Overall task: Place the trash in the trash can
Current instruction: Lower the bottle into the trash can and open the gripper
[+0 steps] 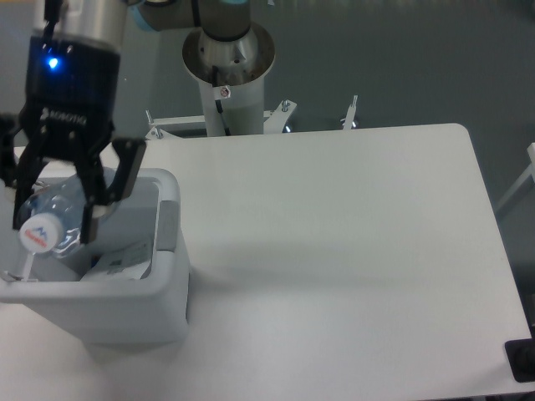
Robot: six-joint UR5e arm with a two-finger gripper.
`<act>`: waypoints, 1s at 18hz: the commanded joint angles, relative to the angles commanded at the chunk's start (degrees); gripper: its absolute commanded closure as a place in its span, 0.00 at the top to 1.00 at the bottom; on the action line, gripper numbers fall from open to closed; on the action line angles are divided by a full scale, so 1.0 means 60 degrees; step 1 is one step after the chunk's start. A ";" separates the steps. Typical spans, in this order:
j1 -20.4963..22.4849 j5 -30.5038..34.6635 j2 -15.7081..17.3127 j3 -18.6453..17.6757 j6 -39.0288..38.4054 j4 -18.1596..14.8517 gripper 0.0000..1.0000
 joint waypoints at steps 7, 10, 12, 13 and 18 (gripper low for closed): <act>-0.0059 0.0000 0.0219 -0.0894 0.0102 0.0000 0.97; -0.0044 0.0015 0.0248 -0.0923 -0.0015 -0.0015 1.00; -0.0044 0.0000 0.0263 -0.0939 -0.0015 -0.0015 1.00; -0.0030 0.0015 0.0263 -0.0924 -0.0015 -0.0015 1.00; 0.0832 0.0671 0.0380 -0.1202 0.0204 -0.0059 1.00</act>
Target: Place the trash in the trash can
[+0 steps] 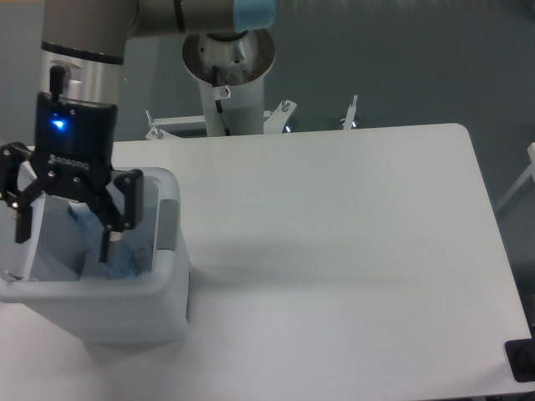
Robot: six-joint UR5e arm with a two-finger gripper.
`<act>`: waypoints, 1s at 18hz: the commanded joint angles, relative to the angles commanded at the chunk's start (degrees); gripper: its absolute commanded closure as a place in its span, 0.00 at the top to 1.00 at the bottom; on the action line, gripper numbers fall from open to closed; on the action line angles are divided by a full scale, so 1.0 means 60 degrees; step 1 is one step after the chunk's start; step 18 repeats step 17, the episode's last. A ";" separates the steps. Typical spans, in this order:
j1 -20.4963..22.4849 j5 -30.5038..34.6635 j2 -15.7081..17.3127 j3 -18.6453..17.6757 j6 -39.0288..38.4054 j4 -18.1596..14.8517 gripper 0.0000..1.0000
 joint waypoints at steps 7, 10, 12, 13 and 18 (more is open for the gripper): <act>0.0734 0.0047 0.0219 0.0073 0.1802 -0.0015 1.00; 0.0794 0.0046 0.0454 0.0058 0.1788 -0.0044 1.00; 0.0735 0.0046 0.0804 -0.0014 0.1773 -0.0131 1.00; 0.0706 0.0046 0.1038 -0.0116 0.1773 -0.0204 1.00; 0.0618 -0.0157 0.1406 -0.0366 0.1773 -0.0205 1.00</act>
